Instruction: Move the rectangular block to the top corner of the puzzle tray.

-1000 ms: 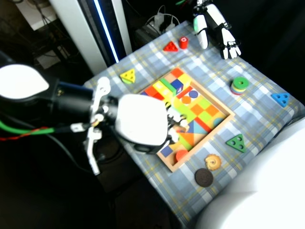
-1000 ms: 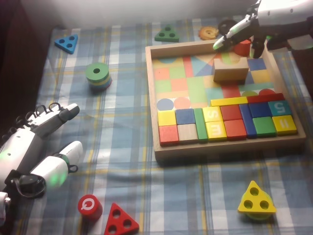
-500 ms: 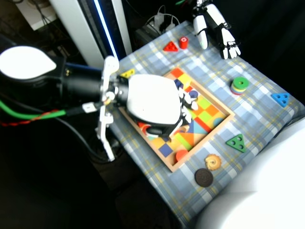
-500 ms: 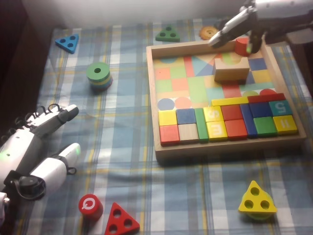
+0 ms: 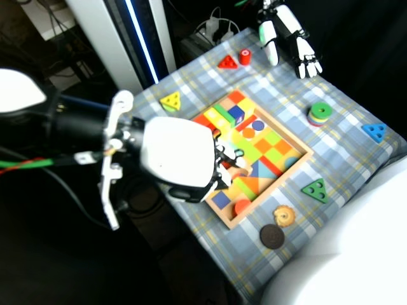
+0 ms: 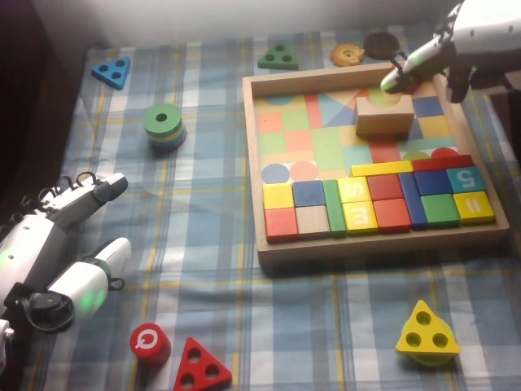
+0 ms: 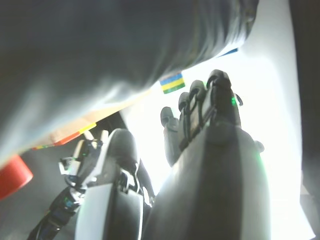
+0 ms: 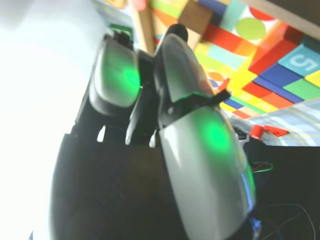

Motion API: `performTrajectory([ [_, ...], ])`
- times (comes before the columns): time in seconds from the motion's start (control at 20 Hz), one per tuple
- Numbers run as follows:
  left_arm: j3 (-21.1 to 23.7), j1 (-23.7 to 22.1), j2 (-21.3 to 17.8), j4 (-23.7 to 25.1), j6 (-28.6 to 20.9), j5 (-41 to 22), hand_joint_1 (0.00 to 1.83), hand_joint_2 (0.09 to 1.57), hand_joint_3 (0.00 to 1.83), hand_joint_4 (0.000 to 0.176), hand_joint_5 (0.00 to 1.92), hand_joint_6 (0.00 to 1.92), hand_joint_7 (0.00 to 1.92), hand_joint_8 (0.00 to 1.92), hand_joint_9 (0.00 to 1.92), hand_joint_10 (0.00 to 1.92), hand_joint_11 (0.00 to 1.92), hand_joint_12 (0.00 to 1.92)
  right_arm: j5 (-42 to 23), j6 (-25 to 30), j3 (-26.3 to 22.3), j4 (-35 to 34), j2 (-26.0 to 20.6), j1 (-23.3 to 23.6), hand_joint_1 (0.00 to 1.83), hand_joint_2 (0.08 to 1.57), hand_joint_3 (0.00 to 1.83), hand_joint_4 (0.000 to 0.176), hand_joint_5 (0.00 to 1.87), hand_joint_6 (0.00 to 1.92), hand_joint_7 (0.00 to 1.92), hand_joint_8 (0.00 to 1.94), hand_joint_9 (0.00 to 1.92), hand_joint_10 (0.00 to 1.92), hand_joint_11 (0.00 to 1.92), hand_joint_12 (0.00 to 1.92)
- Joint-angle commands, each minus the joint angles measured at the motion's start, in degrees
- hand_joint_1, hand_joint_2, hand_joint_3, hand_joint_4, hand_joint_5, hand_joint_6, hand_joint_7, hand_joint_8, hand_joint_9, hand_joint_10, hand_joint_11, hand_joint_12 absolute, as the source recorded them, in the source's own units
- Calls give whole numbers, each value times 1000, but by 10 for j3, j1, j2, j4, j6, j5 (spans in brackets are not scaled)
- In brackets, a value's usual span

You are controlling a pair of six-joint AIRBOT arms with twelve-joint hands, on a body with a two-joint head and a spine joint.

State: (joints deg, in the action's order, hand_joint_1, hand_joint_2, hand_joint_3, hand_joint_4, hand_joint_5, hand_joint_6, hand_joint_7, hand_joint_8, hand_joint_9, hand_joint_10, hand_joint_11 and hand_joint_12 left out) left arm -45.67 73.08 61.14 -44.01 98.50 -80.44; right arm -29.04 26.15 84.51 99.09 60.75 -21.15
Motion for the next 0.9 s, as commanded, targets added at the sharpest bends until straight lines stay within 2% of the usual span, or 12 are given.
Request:
performTrajectory([
  [0.0,0,-3,-3,28,-4,-62,683,1403,1,77,382,2,233,2,134,2,0,0,9,-1,3,-19,1,1,1657,1209,0,8,423,2,1197,1941,1392,1921,1455,1921],
  [0.15,-1,-4,-3,29,-4,-60,674,1402,1,69,386,1,226,1,122,0,0,0,13,2,9,-19,3,-18,1617,1217,0,1,423,5,1163,1941,1377,1921,1444,1921],
  [0.25,-1,-4,-3,29,-4,-60,659,1404,2,72,381,0,221,0,110,0,0,0,13,5,17,-19,9,-26,1582,1222,0,13,431,4,1158,1941,1362,1921,1446,1921],
  [0.3,0,-4,-3,29,-4,-59,673,1401,0,58,398,5,232,3,123,5,0,0,13,5,20,-17,12,-27,1561,1228,3,17,424,1,1163,1941,1358,1921,1441,1921],
  [0.4,-1,-4,-3,30,-4,-58,636,1408,3,69,386,1,229,0,124,3,0,0,15,6,23,-10,18,-28,1541,1231,3,45,436,4,1175,1941,1375,1921,1410,1921],
  [0.5,-1,-5,-3,31,-4,-58,601,1414,4,80,376,1,215,0,109,1,0,0,15,6,23,-8,18,-29,1533,1230,2,43,448,3,1189,1941,1384,1921,1418,1921],
  [0.6,-1,-4,-3,31,-4,-58,616,1414,2,76,374,1,220,2,114,3,0,0,15,7,23,-6,18,-29,1546,1215,0,46,459,3,1208,1941,1410,1921,1478,1921],
  [0.65,0,-4,-3,31,-4,-58,677,1405,0,61,393,6,238,6,129,7,0,0,15,7,23,-6,18,-29,1562,1211,0,54,463,3,1219,1941,1407,1921,1397,1921],
  [0.7,0,-4,-3,30,-4,-58,692,1404,0,64,385,2,230,2,121,4,0,0,15,7,23,-5,18,-29,1565,1210,0,53,465,3,1221,1941,1404,1921,1402,1921],
  [0.75,0,-4,-3,30,-4,-58,627,1416,3,84,366,2,218,1,112,2,0,0,15,7,22,-2,18,-29,1553,1212,0,59,460,1,1232,1941,1398,1921,1423,1921],
  [0.8,0,-4,-3,30,-4,-58,633,1415,2,81,378,6,224,3,111,2,0,0,15,7,22,0,18,-29,1565,1203,0,45,467,2,1278,1941,1438,1921,1482,1921],
  [0.85,0,-4,-3,30,-4,-58,618,1414,1,85,383,6,228,3,112,1,0,0,15,7,22,0,18,-28,1555,1200,0,60,477,5,1285,1941,1445,1921,1500,1921],
])
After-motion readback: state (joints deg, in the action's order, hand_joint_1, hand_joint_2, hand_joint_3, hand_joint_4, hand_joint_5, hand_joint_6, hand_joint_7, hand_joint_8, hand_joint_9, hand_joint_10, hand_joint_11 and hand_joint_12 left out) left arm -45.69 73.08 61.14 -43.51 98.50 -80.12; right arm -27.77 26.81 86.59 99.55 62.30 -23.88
